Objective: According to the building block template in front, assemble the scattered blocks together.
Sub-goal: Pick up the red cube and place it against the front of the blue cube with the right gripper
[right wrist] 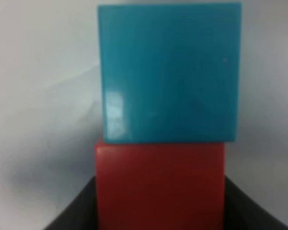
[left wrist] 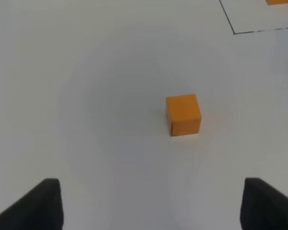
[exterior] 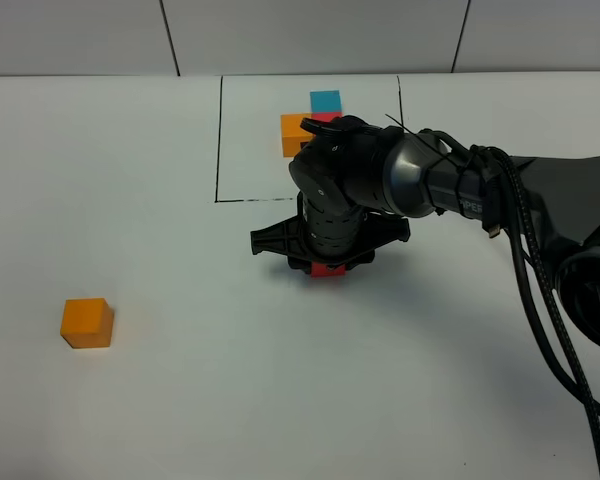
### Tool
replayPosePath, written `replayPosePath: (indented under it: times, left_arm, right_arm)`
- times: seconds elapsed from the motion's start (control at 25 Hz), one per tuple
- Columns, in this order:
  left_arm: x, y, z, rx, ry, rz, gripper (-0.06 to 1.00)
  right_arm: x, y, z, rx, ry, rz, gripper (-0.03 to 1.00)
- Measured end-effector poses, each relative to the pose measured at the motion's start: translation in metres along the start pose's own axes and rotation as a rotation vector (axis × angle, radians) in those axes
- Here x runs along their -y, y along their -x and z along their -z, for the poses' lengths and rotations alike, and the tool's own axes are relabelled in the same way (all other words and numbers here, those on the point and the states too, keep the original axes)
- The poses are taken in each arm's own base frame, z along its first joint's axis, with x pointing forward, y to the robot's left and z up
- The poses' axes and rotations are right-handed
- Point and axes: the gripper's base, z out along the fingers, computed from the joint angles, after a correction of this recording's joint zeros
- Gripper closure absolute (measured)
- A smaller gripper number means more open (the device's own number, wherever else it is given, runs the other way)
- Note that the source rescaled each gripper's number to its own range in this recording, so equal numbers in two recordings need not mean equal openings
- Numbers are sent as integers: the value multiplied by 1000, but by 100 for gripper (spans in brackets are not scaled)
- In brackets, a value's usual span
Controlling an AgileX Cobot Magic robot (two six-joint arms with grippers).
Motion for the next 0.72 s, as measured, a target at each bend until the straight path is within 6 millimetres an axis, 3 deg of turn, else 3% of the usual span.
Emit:
replayPosePath:
  times: [0.72]
  left_arm:
    - [0,0,0,0,0,0,23]
  right_arm:
    - [0,1,-1,0,7,-9,94]
